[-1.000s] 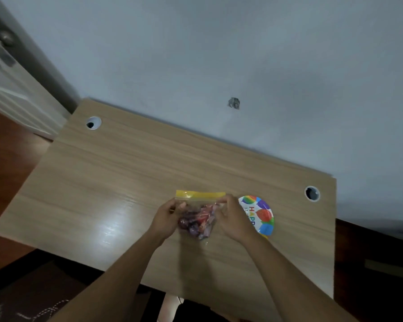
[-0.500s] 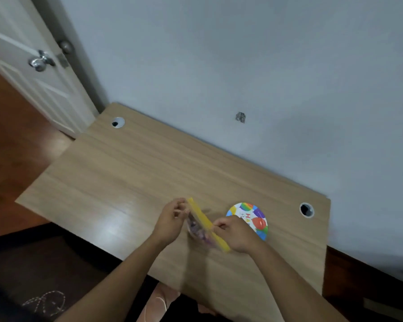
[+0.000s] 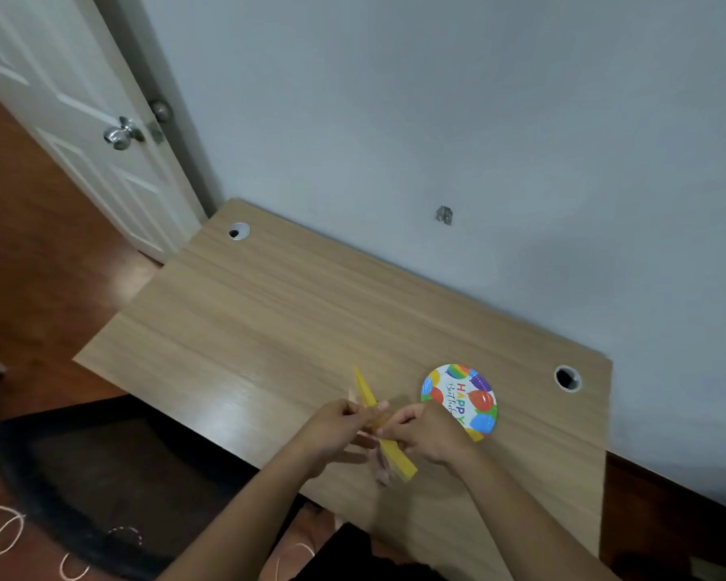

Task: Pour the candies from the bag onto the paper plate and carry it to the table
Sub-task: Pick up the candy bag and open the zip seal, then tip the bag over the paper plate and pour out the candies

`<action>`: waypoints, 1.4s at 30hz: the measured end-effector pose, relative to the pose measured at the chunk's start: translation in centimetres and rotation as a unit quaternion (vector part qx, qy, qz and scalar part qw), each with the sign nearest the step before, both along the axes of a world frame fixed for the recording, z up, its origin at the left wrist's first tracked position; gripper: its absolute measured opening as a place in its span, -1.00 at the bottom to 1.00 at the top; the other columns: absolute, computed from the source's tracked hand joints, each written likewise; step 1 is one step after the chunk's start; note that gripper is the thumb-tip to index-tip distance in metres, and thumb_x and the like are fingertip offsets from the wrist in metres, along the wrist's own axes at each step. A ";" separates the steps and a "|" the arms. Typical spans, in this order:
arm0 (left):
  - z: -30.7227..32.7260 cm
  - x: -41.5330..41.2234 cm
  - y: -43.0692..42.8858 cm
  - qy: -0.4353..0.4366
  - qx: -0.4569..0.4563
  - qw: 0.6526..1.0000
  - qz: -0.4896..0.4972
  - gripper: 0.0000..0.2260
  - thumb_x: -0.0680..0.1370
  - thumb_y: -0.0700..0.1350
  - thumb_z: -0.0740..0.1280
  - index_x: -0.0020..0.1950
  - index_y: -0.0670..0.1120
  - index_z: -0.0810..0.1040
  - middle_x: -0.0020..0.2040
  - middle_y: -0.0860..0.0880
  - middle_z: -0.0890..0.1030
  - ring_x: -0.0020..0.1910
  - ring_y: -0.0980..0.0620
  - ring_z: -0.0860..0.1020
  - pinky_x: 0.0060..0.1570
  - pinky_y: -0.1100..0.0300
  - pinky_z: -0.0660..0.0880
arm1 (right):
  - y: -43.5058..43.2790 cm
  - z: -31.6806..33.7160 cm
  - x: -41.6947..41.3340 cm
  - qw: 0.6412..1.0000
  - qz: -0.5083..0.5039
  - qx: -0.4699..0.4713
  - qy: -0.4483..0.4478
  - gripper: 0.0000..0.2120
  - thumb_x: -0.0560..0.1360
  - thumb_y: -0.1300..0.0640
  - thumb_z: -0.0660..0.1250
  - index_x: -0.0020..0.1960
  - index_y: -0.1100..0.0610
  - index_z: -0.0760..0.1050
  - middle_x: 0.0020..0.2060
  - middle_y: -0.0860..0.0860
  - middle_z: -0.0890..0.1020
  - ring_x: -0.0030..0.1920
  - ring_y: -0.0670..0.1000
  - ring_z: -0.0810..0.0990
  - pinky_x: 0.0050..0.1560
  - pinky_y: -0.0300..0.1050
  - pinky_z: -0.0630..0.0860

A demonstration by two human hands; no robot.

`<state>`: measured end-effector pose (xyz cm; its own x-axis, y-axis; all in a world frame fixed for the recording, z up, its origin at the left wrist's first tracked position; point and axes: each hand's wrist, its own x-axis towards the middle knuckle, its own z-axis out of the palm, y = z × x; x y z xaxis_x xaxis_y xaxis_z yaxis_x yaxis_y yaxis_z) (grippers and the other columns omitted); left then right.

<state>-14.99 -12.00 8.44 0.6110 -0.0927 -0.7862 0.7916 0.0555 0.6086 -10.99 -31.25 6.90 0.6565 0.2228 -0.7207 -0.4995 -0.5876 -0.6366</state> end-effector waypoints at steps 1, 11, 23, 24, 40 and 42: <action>0.0 -0.1 -0.2 -0.010 -0.007 1.000 0.012 -0.67 0.56 0.11 0.55 0.00 -0.11 0.57 0.04 -0.17 0.76 0.07 -0.15 0.77 0.13 -0.09 0.73 | 0.0 0.3 -0.3 1.000 -0.003 0.007 0.005 -0.66 0.38 -0.09 0.69 -0.12 0.17 0.74 -0.39 -0.07 0.67 -0.39 -0.10 0.53 -0.30 -0.23 0.44; -0.6 -0.2 -0.1 -0.042 -0.088 0.992 0.078 -0.88 0.63 -0.23 0.46 -0.06 -0.22 0.76 0.04 -0.32 0.76 -0.06 -0.10 0.72 0.02 0.11 0.76 | -0.8 2.5 -2.3 0.987 -0.066 0.140 0.043 -0.47 0.41 -0.19 0.63 0.01 0.17 0.46 -0.15 0.19 0.81 -0.17 0.06 0.71 -0.18 -0.09 0.59; -2.6 -0.9 -3.0 0.002 -0.060 0.983 0.171 -0.76 0.68 -0.29 0.37 0.13 -0.50 0.68 0.13 -0.41 0.73 0.10 -0.19 0.71 0.06 0.13 0.73 | -0.8 2.0 -3.2 0.990 -0.134 0.037 0.000 -0.71 0.53 -0.12 0.51 -0.10 0.07 0.52 -0.31 0.03 0.68 -0.22 0.05 0.64 -0.16 0.03 0.57; -2.6 -0.9 -3.1 0.003 -0.057 0.983 0.176 -0.76 0.68 -0.29 0.37 0.14 -0.50 0.67 0.13 -0.41 0.73 0.08 -0.18 0.72 0.06 0.14 0.73 | -0.7 2.2 -3.2 0.990 -0.136 0.031 -0.002 -0.73 0.56 -0.10 0.50 -0.09 0.07 0.52 -0.29 0.04 0.67 -0.21 0.05 0.63 -0.15 0.02 0.58; -1.1 2.0 3.0 -0.149 0.380 0.911 -0.059 -0.86 0.53 -0.06 0.41 -0.17 -0.08 0.68 -0.23 -0.03 0.76 -0.20 -0.09 0.74 -0.10 -0.03 0.72 | -2.5 3.6 -0.5 0.968 -0.051 -0.171 -0.178 -0.80 0.60 0.16 0.34 -0.18 0.17 0.45 -0.18 0.19 0.75 -0.17 0.17 0.75 -0.24 -0.01 0.56; -0.6 2.3 3.7 -0.145 0.388 0.904 -0.104 -0.86 0.55 -0.08 0.41 -0.17 -0.09 0.69 -0.27 0.02 0.75 -0.27 -0.02 0.68 -0.16 0.07 0.65 | -2.6 4.2 -0.2 0.957 -0.040 -0.203 -0.203 -0.82 0.61 0.13 0.36 -0.14 0.14 0.44 -0.23 0.10 0.66 -0.19 0.15 0.60 -0.26 -0.01 0.43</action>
